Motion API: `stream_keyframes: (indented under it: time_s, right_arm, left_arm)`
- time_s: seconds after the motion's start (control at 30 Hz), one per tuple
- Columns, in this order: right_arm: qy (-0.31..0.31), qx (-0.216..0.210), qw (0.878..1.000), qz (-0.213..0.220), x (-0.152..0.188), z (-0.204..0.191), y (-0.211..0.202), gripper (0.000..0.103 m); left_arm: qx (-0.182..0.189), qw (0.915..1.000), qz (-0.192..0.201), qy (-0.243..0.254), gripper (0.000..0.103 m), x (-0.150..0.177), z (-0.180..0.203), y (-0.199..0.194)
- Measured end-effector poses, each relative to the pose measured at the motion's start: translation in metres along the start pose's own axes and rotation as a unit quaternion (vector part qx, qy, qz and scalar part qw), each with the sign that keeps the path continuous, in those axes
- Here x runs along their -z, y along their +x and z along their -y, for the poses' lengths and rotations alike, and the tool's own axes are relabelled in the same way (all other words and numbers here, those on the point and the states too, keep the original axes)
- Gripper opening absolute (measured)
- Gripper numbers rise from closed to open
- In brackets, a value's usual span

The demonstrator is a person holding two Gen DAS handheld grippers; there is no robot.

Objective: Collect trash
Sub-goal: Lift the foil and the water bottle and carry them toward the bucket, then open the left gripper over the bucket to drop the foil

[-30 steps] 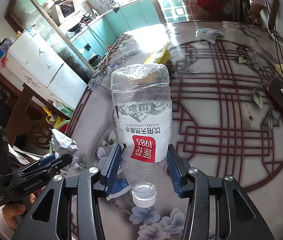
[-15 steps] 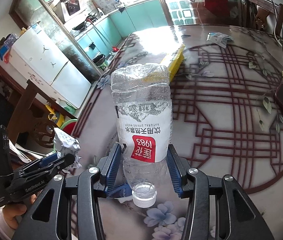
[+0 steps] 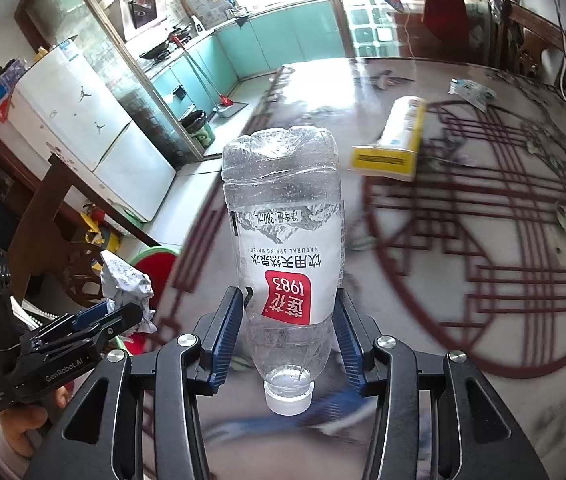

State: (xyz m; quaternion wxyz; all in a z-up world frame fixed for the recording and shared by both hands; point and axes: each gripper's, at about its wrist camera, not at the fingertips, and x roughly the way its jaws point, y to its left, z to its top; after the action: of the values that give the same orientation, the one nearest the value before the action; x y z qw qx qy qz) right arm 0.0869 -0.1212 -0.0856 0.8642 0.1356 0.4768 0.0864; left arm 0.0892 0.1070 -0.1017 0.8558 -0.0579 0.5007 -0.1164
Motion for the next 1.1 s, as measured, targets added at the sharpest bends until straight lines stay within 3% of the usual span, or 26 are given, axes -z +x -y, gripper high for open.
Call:
stream_keyframes:
  time_s: [0.3,0.67,0.93,1.1]
  right_arm:
    - [-0.026,0.003,1.0,0.001,0.001,-0.078,0.02,0.044]
    - [-0.051,0.002,0.999,-0.014,0.003,-0.134,0.044,0.044]
    - [-0.095,-0.052,0.99,-0.085,0.007,-0.186,0.107,0.044]
    - [-0.123,-0.056,0.984,-0.119,0.013,-0.209,0.144,0.044]
  left_arm:
    - [-0.013,0.9996,0.005,-0.023,0.047,-0.003,-0.071,-0.01]
    - [-0.033,0.9981,-0.004,-0.052,0.047,0.003,-0.135,-0.007]
    - [-0.062,0.9936,-0.042,-0.085,0.047,0.011,-0.173,0.023]
    - [-0.066,0.9917,-0.059,-0.093,0.049,0.014,-0.184,0.032]
